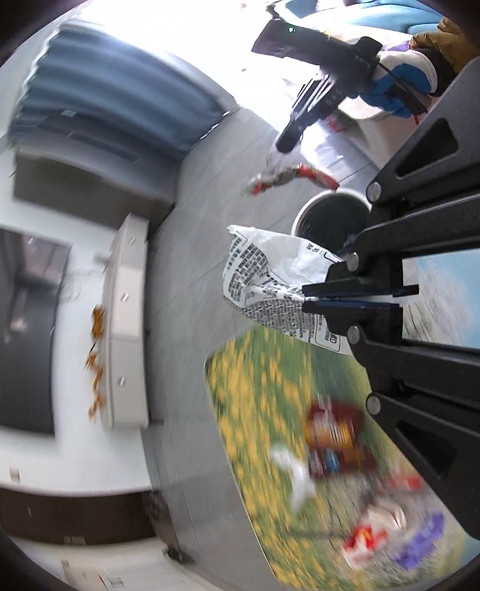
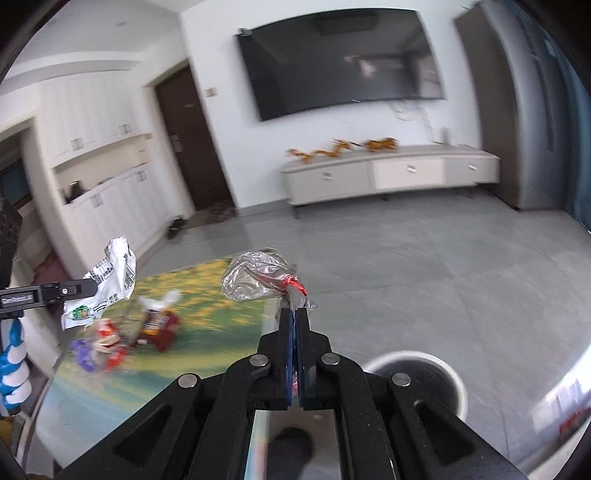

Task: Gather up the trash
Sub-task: 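Carry both items to the bin and open both tools over it, then move both tools back over the table toward the purple gloves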

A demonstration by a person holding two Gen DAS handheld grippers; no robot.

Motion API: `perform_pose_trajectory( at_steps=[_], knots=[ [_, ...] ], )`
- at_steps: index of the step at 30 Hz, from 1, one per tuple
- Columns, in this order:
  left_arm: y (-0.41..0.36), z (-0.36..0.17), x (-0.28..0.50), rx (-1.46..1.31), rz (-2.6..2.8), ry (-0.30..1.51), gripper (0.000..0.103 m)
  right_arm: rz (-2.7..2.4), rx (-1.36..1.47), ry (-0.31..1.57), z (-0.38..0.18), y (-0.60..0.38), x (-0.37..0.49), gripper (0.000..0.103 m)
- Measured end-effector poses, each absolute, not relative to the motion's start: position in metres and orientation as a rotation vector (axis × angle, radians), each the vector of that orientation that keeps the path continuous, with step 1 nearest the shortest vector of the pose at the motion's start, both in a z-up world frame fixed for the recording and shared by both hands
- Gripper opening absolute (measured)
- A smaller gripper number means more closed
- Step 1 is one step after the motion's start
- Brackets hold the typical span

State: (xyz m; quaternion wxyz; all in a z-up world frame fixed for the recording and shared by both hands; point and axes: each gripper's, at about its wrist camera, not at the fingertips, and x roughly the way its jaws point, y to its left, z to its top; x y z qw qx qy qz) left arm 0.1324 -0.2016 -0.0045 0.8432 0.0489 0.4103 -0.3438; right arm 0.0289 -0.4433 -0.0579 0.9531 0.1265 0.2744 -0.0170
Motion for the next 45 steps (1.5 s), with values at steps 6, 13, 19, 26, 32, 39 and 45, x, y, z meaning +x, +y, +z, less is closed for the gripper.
perform_pose_trajectory(
  at_steps=[6, 13, 19, 26, 32, 39, 45],
  knots=[
    [-0.298, -0.040, 0.135, 0.173, -0.821, 0.944, 0.001, -0.154, 0.326, 0.630, -0.100, -0.500, 0.029, 0.002],
    [-0.381, -0.093, 0.143, 0.227, -0.855, 1.044, 0.002, -0.230, 0.394, 0.701, -0.143, -0.542, 0.037, 0.004],
    [-0.409, -0.116, 0.159, 0.139, -0.884, 1.117, 0.004, -0.277, 0.440, 0.747, -0.170, -0.560, 0.040, 0.004],
    [-0.406, -0.118, 0.166, 0.093, -0.902, 1.139, 0.005, -0.306, 0.472, 0.746, -0.174, -0.568, 0.036, 0.018],
    [-0.383, -0.102, 0.156, 0.087, -0.877, 1.077, 0.005, -0.311, 0.479, 0.695, -0.155, -0.565, 0.029, 0.027],
    [-0.346, -0.062, 0.136, 0.085, -0.824, 0.935, 0.038, -0.303, 0.429, 0.599, -0.108, -0.539, 0.009, 0.038],
    [-0.294, -0.032, 0.122, 0.047, -0.762, 0.838, 0.056, -0.263, 0.376, 0.521, -0.067, -0.509, -0.001, 0.049]
  ],
)
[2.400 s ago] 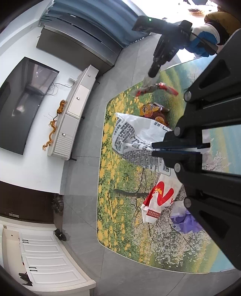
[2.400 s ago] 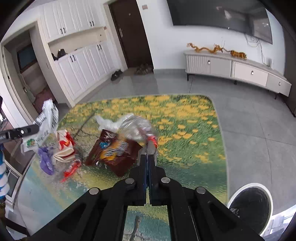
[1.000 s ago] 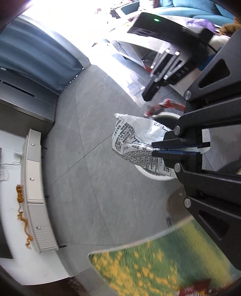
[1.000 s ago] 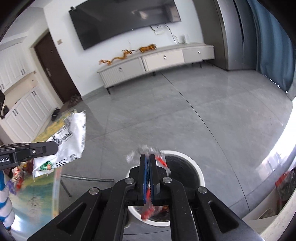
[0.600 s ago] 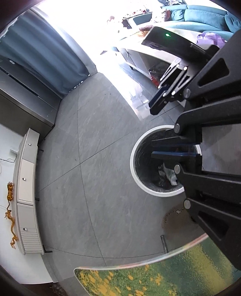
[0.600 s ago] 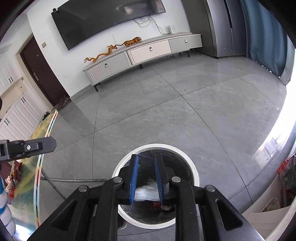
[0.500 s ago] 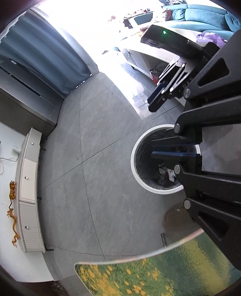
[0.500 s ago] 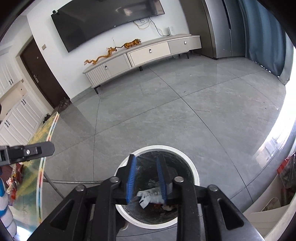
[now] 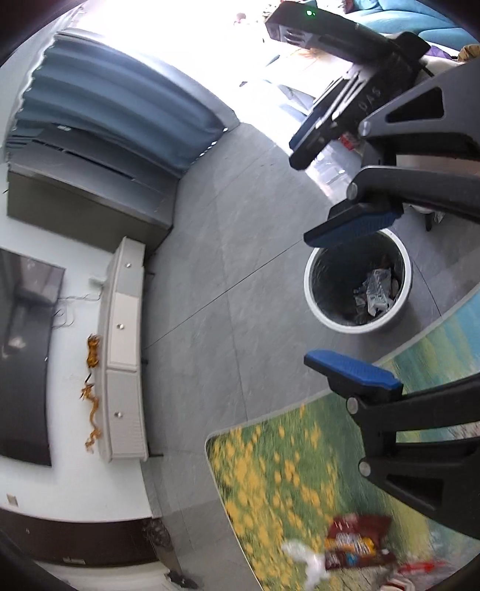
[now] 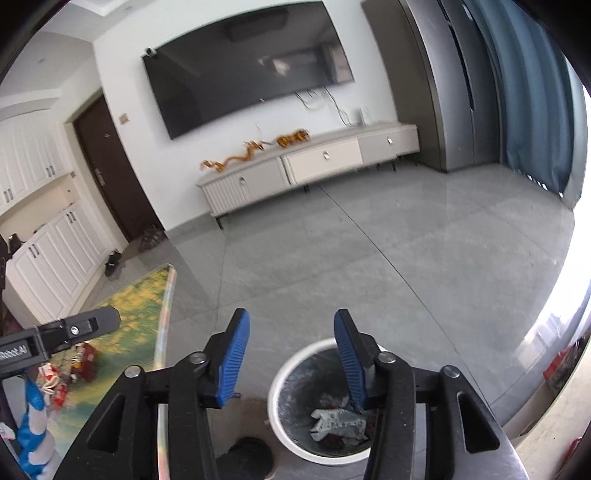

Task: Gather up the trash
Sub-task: 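Move both tools back over the table toward the purple gloves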

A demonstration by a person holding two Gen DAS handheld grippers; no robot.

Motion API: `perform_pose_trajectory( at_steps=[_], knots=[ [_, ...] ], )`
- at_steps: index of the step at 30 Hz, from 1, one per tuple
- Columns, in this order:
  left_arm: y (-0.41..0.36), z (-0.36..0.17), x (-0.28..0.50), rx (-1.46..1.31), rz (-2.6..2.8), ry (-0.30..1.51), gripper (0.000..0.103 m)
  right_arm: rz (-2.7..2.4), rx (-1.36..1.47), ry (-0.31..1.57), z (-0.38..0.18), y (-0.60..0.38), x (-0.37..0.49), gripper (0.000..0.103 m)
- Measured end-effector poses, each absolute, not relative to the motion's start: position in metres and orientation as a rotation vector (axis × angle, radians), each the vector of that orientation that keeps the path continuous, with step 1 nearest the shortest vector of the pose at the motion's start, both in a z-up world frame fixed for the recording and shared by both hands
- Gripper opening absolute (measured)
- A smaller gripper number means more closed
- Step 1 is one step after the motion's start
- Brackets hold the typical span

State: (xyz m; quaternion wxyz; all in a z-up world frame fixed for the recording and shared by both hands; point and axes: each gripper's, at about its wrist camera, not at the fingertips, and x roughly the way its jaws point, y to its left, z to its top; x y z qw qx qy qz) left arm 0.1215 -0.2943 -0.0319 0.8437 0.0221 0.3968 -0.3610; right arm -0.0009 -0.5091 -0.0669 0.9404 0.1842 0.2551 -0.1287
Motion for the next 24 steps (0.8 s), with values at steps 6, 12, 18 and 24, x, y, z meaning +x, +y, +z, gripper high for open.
perform_pose_trajectory(
  at_steps=[6, 12, 18, 24],
  knots=[
    [-0.237, -0.014, 0.114, 0.021, -0.694, 0.788, 0.056, -0.195, 0.323, 0.466, -0.032, -0.470, -0.003, 0.054],
    [-0.172, -0.002, 0.104, -0.006, -0.619, 0.745, 0.056, -0.124, 0.270, 0.438, -0.007, -0.433, -0.001, 0.058],
    [-0.101, -0.001, 0.099, -0.046, -0.529, 0.733, 0.056, -0.065, 0.222, 0.436, 0.010, -0.397, 0.006, 0.060],
    [-0.018, -0.016, 0.106, -0.110, -0.397, 0.736, 0.057, -0.006, 0.162, 0.448, 0.021, -0.356, 0.018, 0.064]
  ],
)
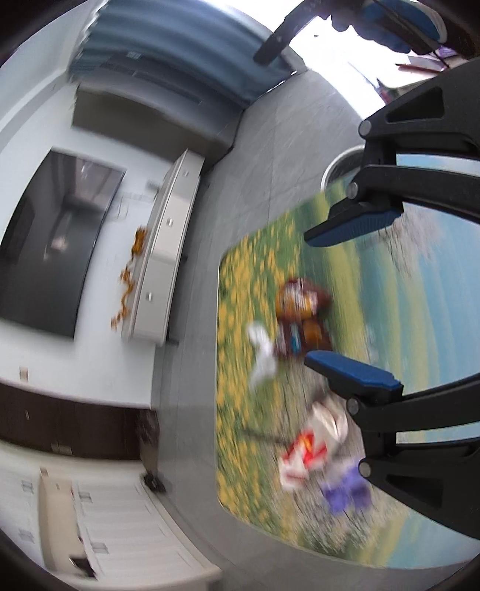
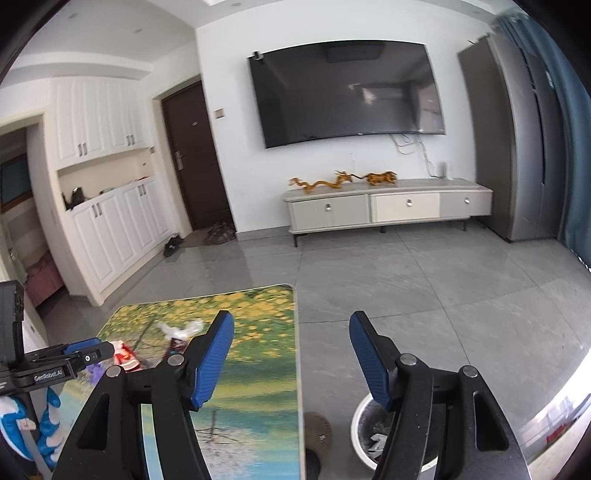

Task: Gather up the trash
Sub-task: 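Move both tools back over the table toward the purple gloves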

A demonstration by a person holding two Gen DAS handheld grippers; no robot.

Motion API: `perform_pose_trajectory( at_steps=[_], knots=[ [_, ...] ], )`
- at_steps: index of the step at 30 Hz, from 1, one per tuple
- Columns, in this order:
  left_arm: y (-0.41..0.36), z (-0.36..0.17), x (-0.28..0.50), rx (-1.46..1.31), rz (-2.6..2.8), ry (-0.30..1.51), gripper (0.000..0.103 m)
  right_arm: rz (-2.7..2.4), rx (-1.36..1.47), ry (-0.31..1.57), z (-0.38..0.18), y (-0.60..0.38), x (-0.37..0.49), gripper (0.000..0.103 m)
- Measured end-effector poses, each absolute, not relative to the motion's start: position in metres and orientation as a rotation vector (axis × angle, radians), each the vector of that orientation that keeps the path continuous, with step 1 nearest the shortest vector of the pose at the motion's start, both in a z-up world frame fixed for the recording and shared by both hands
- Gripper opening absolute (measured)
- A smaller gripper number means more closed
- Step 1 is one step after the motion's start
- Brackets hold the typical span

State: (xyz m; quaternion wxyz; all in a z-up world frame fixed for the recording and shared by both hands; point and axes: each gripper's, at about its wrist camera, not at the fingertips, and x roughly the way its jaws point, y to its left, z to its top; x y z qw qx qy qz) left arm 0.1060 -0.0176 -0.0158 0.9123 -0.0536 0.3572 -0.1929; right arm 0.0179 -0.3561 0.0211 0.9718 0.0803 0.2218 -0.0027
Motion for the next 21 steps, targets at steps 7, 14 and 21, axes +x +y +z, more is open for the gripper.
perform_pose_trajectory(
  at_steps=[7, 14, 21],
  knots=[
    [0.079, -0.038, 0.106, -0.188, -0.251, 0.738, 0.058, 0.040, 0.105, 0.467, 0.022, -0.316, 0.029, 0.066],
    [0.159, -0.068, 0.118, -0.264, -0.128, 0.780, 0.056, 0.083, 0.071, 0.513, 0.012, -0.285, 0.050, 0.067],
    [0.179, -0.109, 0.156, -0.373, -0.137, 0.902, 0.051, 0.134, 0.043, 0.575, -0.010, -0.258, 0.081, 0.067]
  ],
)
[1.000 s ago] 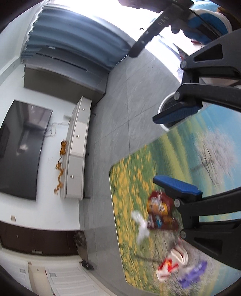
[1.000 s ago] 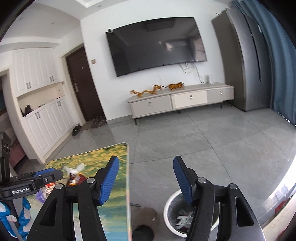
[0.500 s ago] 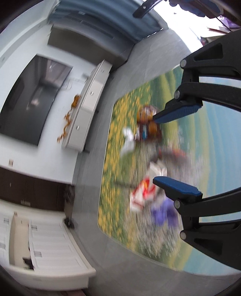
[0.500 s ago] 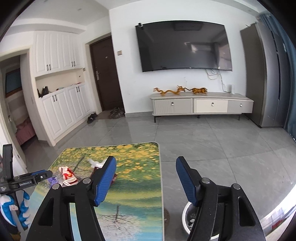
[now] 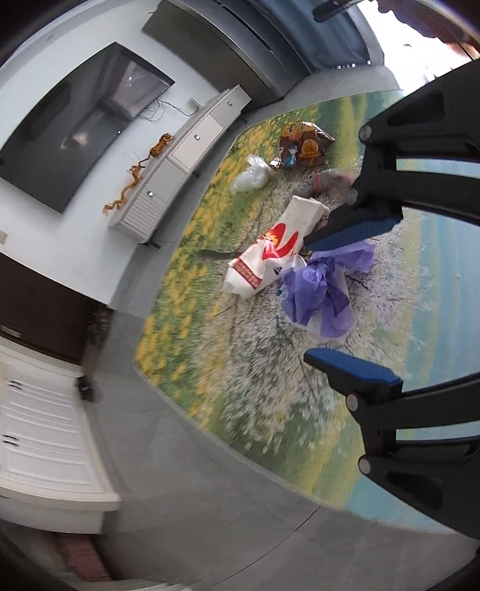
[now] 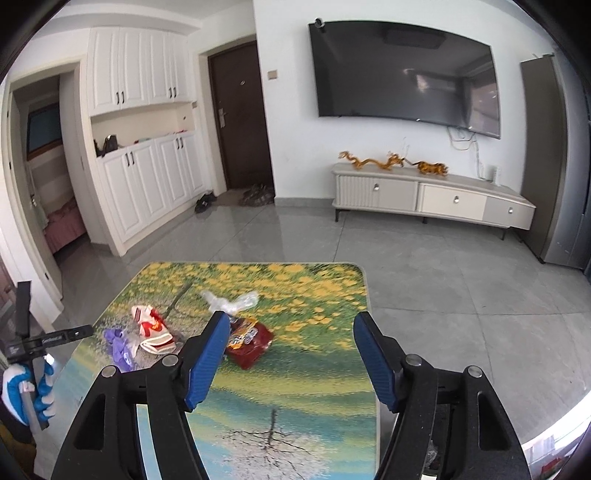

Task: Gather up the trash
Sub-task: 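Move both tools back over the table toward the purple gloves, then grasp the purple gloves with the left tool while the right tool grasps the brown snack bag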

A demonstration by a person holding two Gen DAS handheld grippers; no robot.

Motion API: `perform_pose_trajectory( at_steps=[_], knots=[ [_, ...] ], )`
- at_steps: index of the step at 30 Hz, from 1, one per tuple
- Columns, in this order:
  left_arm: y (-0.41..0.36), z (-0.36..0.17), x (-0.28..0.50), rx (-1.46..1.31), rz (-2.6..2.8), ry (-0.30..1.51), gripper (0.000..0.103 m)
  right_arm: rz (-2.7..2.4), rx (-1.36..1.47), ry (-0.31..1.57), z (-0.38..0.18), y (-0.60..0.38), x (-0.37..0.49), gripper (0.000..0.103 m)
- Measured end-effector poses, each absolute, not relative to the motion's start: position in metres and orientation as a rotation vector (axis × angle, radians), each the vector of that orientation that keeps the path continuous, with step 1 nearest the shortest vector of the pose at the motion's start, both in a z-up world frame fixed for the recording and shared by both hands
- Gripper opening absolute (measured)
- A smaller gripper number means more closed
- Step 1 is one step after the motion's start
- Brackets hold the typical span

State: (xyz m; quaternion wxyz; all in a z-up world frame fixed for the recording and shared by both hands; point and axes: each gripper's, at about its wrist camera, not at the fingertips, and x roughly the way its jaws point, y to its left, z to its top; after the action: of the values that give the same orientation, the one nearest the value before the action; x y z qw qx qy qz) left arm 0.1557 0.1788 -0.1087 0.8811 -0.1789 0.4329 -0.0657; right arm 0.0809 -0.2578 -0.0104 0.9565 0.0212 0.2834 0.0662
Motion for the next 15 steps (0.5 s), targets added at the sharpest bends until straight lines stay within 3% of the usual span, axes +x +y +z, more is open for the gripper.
perform_pose_trajectory(
  at_steps=[5, 15],
  knots=[
    [0.171, -0.130, 0.179, -0.390, -0.132, 0.953, 0.046, 0.159, 0.032, 0.615, -0.027, -0.249, 0.104, 0.067],
    [0.200, -0.143, 0.202, -0.505, -0.136, 0.948, 0.045, 0.193, 0.039, 0.700, -0.066, -0.239, 0.140, 0.067]
  ],
)
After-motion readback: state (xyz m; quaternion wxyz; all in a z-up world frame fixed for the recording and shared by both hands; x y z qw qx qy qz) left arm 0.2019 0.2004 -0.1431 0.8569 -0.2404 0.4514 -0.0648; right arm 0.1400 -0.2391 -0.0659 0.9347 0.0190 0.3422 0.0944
